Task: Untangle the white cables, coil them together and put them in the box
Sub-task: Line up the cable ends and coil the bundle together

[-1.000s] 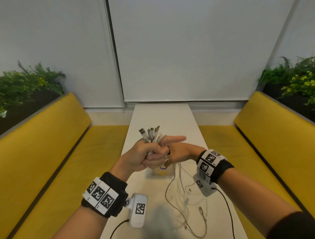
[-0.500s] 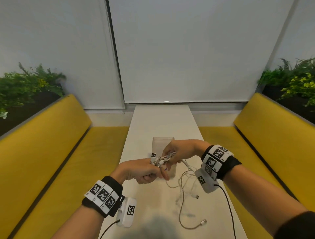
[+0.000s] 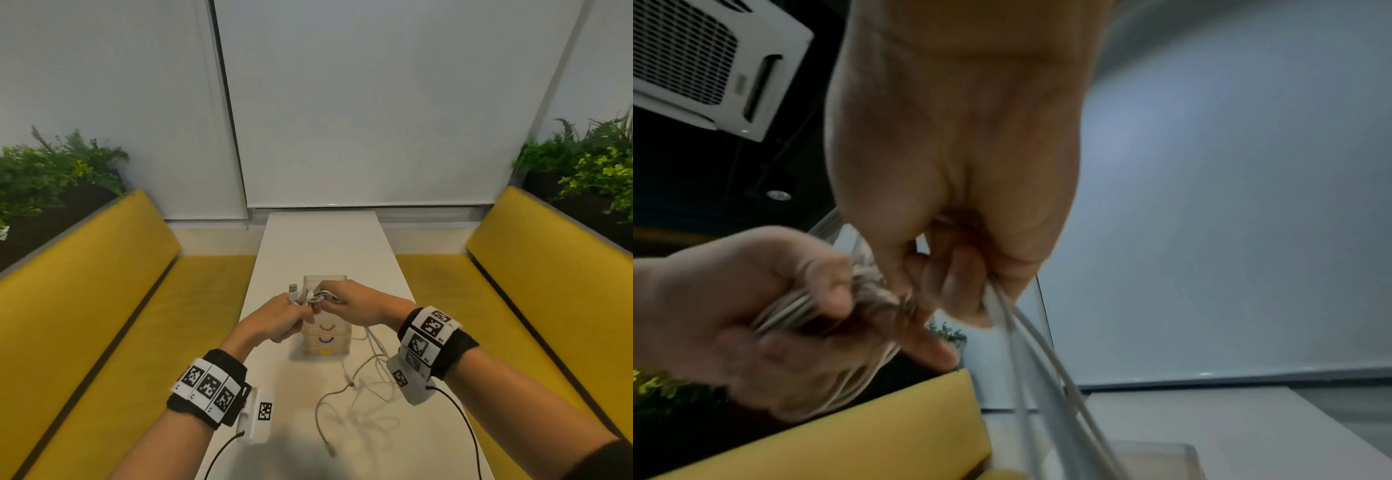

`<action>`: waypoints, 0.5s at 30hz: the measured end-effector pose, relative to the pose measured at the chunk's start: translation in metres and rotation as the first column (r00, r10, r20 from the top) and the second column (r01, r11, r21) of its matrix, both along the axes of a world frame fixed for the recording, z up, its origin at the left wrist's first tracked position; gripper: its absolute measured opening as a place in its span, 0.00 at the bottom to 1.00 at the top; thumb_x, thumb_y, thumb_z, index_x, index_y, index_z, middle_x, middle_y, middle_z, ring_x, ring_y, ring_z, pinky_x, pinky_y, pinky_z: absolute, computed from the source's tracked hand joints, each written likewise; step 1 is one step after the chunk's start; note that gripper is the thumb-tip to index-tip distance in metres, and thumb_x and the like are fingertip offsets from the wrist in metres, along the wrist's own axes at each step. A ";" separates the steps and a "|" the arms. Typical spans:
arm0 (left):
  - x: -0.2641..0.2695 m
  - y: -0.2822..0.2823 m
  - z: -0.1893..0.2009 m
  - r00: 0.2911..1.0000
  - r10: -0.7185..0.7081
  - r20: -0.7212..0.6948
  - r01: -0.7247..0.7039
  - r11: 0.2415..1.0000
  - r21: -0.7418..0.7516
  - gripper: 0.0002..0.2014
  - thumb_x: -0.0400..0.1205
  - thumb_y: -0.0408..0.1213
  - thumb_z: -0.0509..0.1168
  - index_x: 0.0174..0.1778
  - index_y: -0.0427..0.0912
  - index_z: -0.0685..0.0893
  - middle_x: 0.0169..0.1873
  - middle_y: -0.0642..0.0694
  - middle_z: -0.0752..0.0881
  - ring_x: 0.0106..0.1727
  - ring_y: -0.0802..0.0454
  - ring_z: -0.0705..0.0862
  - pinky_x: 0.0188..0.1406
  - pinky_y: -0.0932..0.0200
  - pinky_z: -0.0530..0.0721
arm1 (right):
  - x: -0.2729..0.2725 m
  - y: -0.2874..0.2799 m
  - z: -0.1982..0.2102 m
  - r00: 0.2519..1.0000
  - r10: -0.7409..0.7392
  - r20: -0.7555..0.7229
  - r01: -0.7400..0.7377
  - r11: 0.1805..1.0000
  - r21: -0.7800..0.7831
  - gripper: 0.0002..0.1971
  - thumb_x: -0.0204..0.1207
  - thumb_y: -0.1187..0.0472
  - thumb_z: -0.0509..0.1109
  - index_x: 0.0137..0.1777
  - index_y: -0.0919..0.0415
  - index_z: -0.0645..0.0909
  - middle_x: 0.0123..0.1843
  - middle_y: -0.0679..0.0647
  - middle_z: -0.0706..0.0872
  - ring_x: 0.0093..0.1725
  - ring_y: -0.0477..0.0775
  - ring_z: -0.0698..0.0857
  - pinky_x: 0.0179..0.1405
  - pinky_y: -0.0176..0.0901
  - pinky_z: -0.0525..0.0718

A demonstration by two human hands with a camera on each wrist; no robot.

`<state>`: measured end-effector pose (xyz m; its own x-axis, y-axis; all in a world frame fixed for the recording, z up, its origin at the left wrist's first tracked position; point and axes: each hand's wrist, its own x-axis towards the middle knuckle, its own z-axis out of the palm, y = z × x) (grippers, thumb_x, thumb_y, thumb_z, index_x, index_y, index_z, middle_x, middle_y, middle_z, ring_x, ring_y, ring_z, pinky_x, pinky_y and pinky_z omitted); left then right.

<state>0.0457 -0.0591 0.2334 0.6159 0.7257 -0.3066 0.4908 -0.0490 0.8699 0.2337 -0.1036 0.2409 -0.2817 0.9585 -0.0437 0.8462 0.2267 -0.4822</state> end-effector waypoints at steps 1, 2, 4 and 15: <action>0.001 0.001 0.000 0.999 0.031 0.022 -0.031 0.999 0.011 0.05 0.79 0.31 0.64 0.48 0.40 0.83 0.19 0.49 0.71 0.20 0.53 0.62 0.20 0.62 0.56 | -0.001 -0.001 -0.002 0.999 -0.015 -0.029 0.016 0.999 0.034 0.12 0.87 0.55 0.60 0.63 0.62 0.78 0.57 0.59 0.87 0.54 0.59 0.84 0.55 0.56 0.83; 0.001 0.001 0.001 0.997 0.061 0.047 -0.062 0.998 0.021 0.05 0.78 0.31 0.64 0.48 0.38 0.83 0.18 0.49 0.72 0.19 0.53 0.62 0.19 0.63 0.57 | -0.002 -0.003 -0.003 0.998 -0.023 -0.051 0.027 0.996 0.085 0.12 0.87 0.55 0.60 0.63 0.60 0.78 0.56 0.58 0.87 0.52 0.58 0.84 0.54 0.56 0.83; 0.003 0.002 0.002 0.986 0.124 0.111 -0.127 0.992 0.019 0.03 0.77 0.30 0.64 0.41 0.34 0.82 0.20 0.45 0.73 0.18 0.53 0.62 0.19 0.62 0.57 | -0.006 -0.005 -0.008 0.996 -0.032 -0.084 0.049 0.977 0.206 0.14 0.88 0.54 0.58 0.67 0.58 0.77 0.57 0.57 0.88 0.53 0.58 0.85 0.53 0.55 0.83; 0.011 0.003 0.008 0.833 0.282 0.477 -0.223 0.958 -0.179 0.22 0.87 0.52 0.59 0.35 0.40 0.84 0.19 0.45 0.74 0.16 0.55 0.65 0.15 0.65 0.57 | -0.034 -0.031 -0.017 0.963 0.015 -0.267 0.119 0.871 0.477 0.24 0.90 0.57 0.56 0.85 0.56 0.63 0.64 0.52 0.79 0.53 0.34 0.71 0.56 0.17 0.67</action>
<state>0.0571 -0.0562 0.2414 0.5068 0.8562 -0.0999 -0.0217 0.1285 0.9915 0.1996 -0.1351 0.2234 -0.1683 0.8517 0.4963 0.7265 0.4475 -0.5216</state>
